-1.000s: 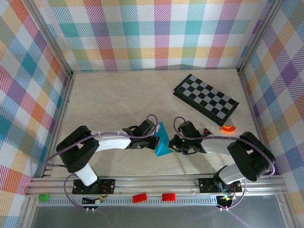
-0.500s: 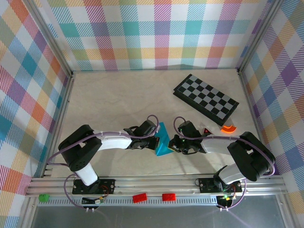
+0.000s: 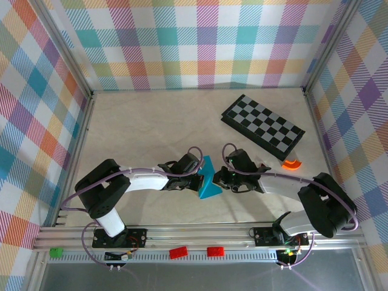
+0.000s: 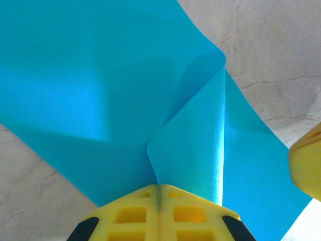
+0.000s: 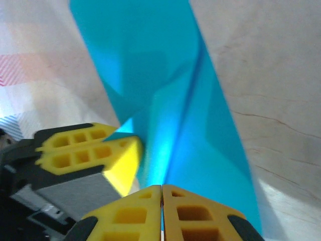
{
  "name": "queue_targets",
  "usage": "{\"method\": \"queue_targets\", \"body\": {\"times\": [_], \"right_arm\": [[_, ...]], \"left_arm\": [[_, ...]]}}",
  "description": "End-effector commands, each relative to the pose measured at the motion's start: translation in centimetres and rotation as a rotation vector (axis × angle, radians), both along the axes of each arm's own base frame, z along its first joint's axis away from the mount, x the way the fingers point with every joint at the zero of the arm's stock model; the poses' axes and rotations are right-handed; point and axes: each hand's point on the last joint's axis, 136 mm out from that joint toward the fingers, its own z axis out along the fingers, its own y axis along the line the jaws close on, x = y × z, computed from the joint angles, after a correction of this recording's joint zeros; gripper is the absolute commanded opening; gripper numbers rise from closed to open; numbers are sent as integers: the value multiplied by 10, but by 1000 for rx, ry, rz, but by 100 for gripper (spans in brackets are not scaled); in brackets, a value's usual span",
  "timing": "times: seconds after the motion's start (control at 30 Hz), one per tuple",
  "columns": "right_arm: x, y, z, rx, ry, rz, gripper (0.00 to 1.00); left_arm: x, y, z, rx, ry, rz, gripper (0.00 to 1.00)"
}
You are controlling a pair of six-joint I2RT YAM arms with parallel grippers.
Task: Fold a paper plane with a square sheet of paper (pick it up from the middle)
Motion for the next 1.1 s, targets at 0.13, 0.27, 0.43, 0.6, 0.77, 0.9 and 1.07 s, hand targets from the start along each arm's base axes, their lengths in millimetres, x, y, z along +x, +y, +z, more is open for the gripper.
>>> {"method": "queue_targets", "body": {"times": [0.13,0.27,0.43,0.6,0.77,0.9,1.07], "right_arm": [[18,26,6,75,29,18,6],[22,30,0,64,48,19,6],[19,28,-15,44,82,17,6],[2,3,-48,-54,139,-28,6],[-5,-5,-52,-51,149,-41,6],[8,7,-25,7,87,-11,7],[28,13,-4,30,35,-10,7]], "left_arm": [[-9,12,-18,51,53,2,0],[-9,14,-18,55,52,6,0],[-9,14,-20,60,54,5,0],[-11,15,-21,62,58,-1,0],[-11,15,-22,69,63,-6,0],[-12,16,-23,77,66,-12,0],[-12,17,-23,81,64,-15,0]]}}
